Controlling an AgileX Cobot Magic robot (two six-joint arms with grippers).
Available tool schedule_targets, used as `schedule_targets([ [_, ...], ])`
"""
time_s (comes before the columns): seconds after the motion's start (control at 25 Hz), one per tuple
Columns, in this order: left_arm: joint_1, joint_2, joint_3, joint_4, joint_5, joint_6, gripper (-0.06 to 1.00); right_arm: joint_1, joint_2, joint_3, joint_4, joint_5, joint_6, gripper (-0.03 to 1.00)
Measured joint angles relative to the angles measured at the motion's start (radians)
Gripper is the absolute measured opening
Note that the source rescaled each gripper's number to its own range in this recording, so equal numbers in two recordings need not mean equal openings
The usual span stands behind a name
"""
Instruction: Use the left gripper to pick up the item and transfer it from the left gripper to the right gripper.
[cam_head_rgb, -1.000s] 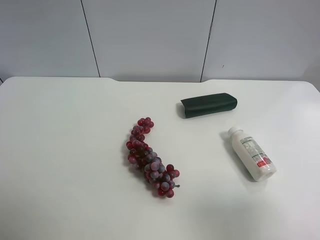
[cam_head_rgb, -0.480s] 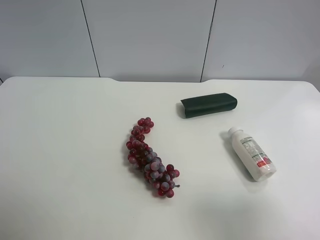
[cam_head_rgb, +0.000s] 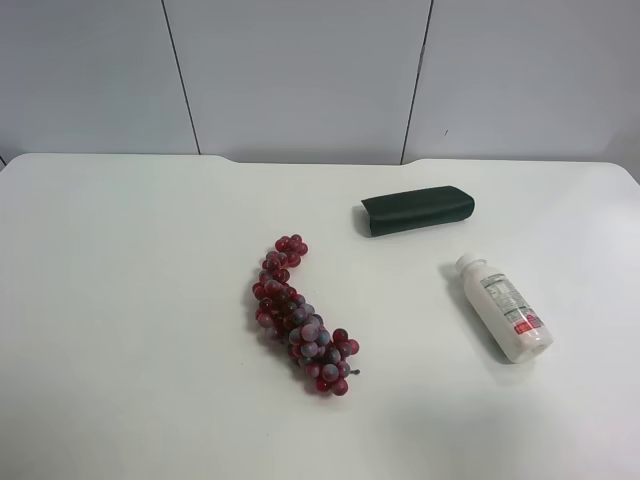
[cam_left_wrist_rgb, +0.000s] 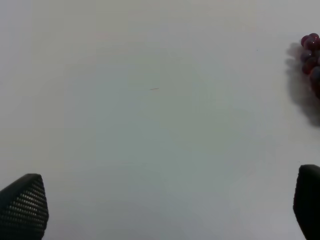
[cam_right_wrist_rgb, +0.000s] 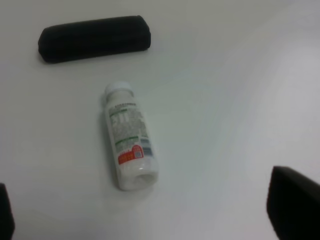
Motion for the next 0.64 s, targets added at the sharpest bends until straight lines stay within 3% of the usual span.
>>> schedule_targets([
  [0.64, 0.0, 0.0, 0.0, 0.0, 0.0, 0.0, 0.97, 0.0, 0.0, 0.0, 0.0, 0.0, 0.0, 1.0],
])
